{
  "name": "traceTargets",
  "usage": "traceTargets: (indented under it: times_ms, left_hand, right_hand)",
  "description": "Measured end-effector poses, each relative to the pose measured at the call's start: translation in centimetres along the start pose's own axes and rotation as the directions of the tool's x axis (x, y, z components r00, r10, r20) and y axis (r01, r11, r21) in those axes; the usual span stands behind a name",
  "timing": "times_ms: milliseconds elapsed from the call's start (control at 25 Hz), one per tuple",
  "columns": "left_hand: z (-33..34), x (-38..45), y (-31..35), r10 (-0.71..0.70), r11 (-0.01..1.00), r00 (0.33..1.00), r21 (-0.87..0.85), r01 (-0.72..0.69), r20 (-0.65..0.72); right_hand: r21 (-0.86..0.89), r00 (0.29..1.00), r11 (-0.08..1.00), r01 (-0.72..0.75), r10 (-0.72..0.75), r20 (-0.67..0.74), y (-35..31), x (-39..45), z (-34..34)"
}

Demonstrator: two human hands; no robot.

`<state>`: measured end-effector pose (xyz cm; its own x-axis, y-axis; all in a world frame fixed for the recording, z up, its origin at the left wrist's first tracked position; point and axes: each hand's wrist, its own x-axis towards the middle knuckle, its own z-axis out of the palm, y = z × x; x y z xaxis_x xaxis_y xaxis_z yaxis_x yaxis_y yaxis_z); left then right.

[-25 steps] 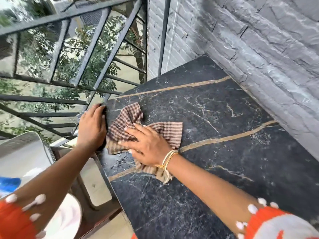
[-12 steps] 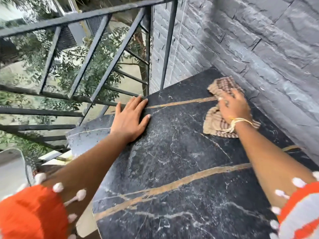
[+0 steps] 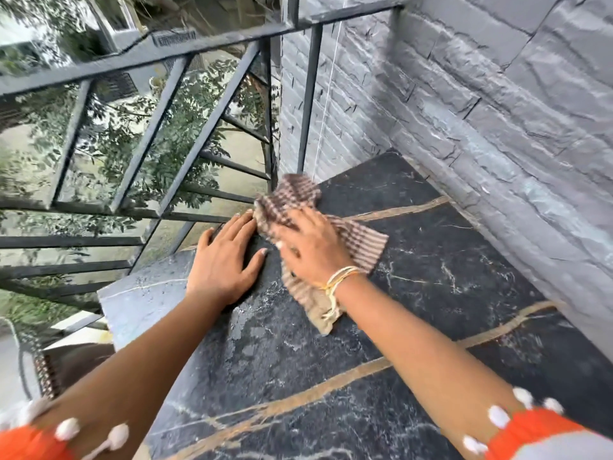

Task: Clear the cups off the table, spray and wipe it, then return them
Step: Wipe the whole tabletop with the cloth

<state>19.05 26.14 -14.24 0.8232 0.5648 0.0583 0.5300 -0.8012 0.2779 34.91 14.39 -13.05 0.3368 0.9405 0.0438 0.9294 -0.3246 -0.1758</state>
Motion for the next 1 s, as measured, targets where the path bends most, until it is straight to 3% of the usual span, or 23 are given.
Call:
traceTargets:
  times_ms: [120,240,360,440,520,680,720,880,1000]
  left_hand:
    - [-0.4,0.1,0.3,-0.001,1.000,1.000,-0.010,0.001,-0.010]
    - [-0.3,0.1,0.3,0.002,1.000,1.000,-0.028,-0.002,-0.015]
    - [-0.2,0.3,0.3,-0.011,1.000,1.000,-0.016,0.011,-0.008]
    - [0.0,0.7,0.3,-0.006,1.000,1.000,-0.004,0.006,-0.005]
    - [0.0,0.7,0.2,-0.007,1.000,1.000,0.004,0.007,-0.003]
    - [0.2,0.4,0.1,-0.015,1.000,1.000,0.003,0.015,-0.026]
    - [0.2,0.5,0.1,-0.016,1.000,0.999,-0.007,0.016,-0.036]
    - [0.3,0.6,0.4,-0.012,0.999,0.999,-0.042,0.010,-0.034]
    - [-0.4,-1.0,-0.4,-0.024,0.999,1.000,-0.032,0.024,0.001]
  right_hand:
    - [0.011,0.995,0.999,0.049,-0.049,0.084,1.6,1.2,-0.8]
    - [-0.035,0.983,0.985,-0.169,0.171,0.060,8.9,3.0,-1.9]
    - [-0.026,0.869,0.869,-0.495,0.495,0.003,16.0,3.4,-3.8]
    - [-0.033,0.814,0.813,-0.582,0.581,-0.016,18.2,3.5,-4.2]
    - [-0.030,0.760,0.760,-0.649,0.645,-0.078,17.7,3.9,-3.5]
    - [0.025,0.580,0.588,-0.809,0.804,-0.133,12.4,4.4,-1.8]
    - [0.009,0.588,0.596,-0.803,0.795,-0.146,10.7,4.1,-1.7]
    - [-0.033,0.737,0.742,-0.669,0.658,-0.154,4.0,1.8,-0.5]
    - [-0.043,0.785,0.788,-0.614,0.605,-0.130,-2.6,-0.1,0.7]
